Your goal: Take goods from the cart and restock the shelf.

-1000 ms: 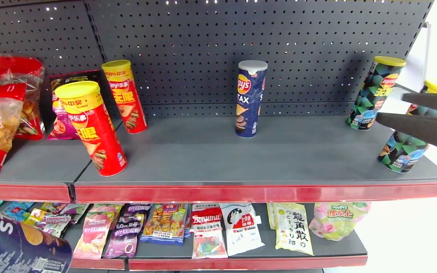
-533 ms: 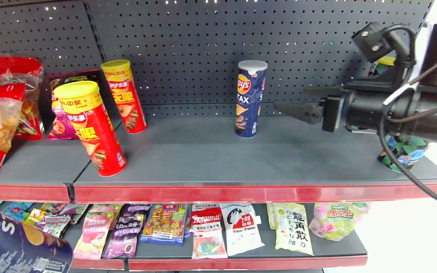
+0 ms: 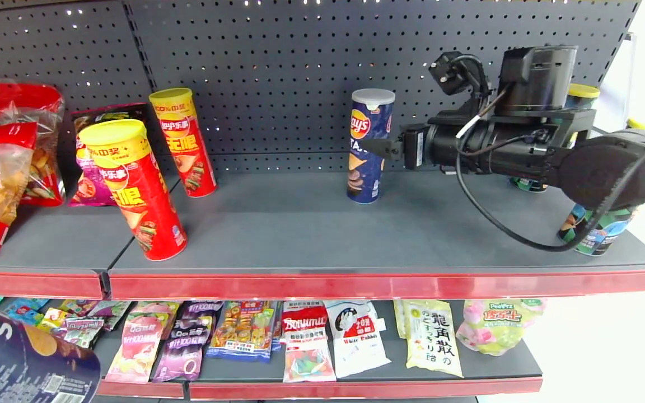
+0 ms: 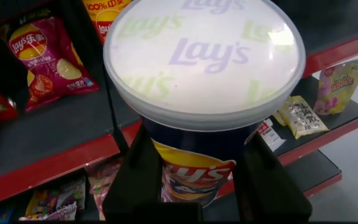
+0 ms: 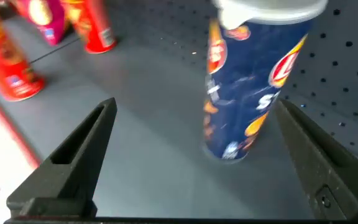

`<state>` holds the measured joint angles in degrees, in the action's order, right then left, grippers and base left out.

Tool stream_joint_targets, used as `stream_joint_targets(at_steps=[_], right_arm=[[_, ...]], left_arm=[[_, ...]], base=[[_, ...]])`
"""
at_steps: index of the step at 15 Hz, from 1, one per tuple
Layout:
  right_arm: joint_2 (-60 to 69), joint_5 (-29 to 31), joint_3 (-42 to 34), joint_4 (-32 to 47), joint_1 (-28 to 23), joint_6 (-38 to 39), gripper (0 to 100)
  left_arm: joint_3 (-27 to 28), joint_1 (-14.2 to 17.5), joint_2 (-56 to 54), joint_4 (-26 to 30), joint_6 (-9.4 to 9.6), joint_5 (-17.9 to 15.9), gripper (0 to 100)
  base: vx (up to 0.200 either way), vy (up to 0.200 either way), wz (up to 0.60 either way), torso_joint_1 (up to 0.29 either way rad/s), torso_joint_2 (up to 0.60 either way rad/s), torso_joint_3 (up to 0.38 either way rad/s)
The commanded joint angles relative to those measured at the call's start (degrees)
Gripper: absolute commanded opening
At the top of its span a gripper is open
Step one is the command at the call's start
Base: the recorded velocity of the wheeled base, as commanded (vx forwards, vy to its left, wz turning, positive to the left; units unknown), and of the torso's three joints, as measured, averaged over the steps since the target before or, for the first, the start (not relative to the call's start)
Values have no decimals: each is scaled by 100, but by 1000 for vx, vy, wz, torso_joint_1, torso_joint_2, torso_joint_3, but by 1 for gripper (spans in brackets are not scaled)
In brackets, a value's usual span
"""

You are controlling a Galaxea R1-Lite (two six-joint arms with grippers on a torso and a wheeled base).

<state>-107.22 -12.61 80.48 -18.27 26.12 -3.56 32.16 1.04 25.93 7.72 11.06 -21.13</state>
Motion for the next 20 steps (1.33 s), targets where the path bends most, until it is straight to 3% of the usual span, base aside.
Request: stream_joint_targets(at_steps=[1, 13, 20], right_arm=[[-476, 30, 337, -1, -90, 92, 100], [-1223, 241, 1470, 52, -178, 119, 100], [-1460, 223, 1690, 52, -90, 119, 100]], left_arm=[[27, 2, 17, 2, 2, 12, 0], [18, 2, 0, 19, 2, 21, 0], [-8, 2, 0, 28, 2, 21, 0]], base=[[0, 0, 0, 0, 0, 0], [0, 0, 0, 0, 0, 0], [0, 0, 0, 0, 0, 0]])
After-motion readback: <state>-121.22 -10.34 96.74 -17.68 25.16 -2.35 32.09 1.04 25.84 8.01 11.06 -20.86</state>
